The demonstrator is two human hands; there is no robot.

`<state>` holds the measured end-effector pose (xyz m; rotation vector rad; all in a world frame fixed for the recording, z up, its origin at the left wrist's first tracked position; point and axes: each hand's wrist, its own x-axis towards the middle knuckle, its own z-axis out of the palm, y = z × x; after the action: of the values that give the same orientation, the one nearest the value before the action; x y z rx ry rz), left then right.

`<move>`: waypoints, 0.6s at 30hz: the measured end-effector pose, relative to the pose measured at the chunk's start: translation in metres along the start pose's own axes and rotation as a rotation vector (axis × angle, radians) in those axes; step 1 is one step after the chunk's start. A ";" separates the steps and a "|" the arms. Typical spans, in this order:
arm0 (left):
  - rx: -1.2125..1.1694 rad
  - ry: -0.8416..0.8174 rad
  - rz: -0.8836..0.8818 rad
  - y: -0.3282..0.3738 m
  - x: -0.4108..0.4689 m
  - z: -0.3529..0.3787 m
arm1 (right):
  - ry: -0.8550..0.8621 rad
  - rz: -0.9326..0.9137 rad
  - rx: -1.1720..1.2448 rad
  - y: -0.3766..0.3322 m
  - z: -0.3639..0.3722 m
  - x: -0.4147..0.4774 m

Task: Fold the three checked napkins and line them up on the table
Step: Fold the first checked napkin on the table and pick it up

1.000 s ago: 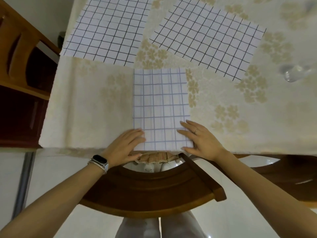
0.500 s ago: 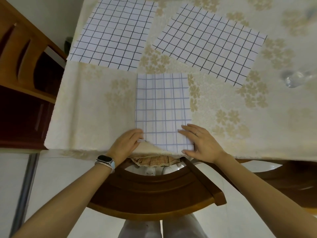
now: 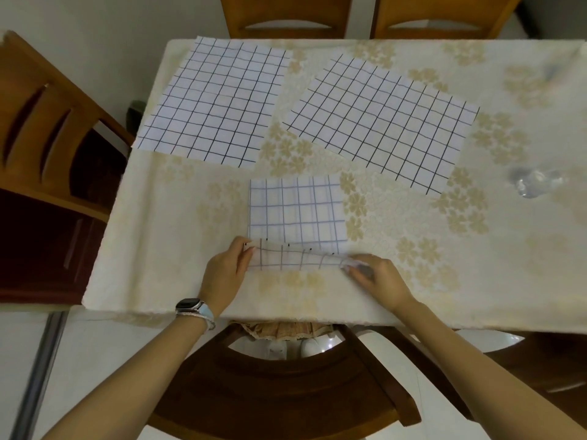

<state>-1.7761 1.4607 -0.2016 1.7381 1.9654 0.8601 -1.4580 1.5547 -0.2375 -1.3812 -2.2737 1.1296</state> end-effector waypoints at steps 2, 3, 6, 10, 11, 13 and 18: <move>-0.098 0.003 -0.066 -0.001 0.008 -0.002 | 0.049 0.122 0.128 -0.003 -0.004 0.010; -0.151 0.004 -0.103 -0.002 0.013 -0.003 | 0.084 0.133 0.161 -0.007 -0.007 0.016; -0.261 0.035 -0.200 -0.004 0.034 -0.002 | 0.166 0.154 0.226 -0.020 -0.013 0.039; -0.484 0.063 -0.433 -0.010 0.070 0.004 | 0.246 0.274 0.299 -0.020 -0.015 0.074; -0.522 0.056 -0.494 -0.013 0.078 0.006 | 0.252 0.314 0.301 -0.019 -0.014 0.081; -0.545 0.024 -0.582 -0.021 0.092 0.012 | 0.247 0.383 0.285 -0.019 -0.012 0.093; -0.422 -0.064 -0.667 -0.038 0.101 0.030 | 0.229 0.469 0.226 -0.019 -0.006 0.110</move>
<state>-1.8015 1.5634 -0.2374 0.7862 1.9446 0.8644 -1.5238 1.6452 -0.2390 -1.8890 -1.6521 1.2335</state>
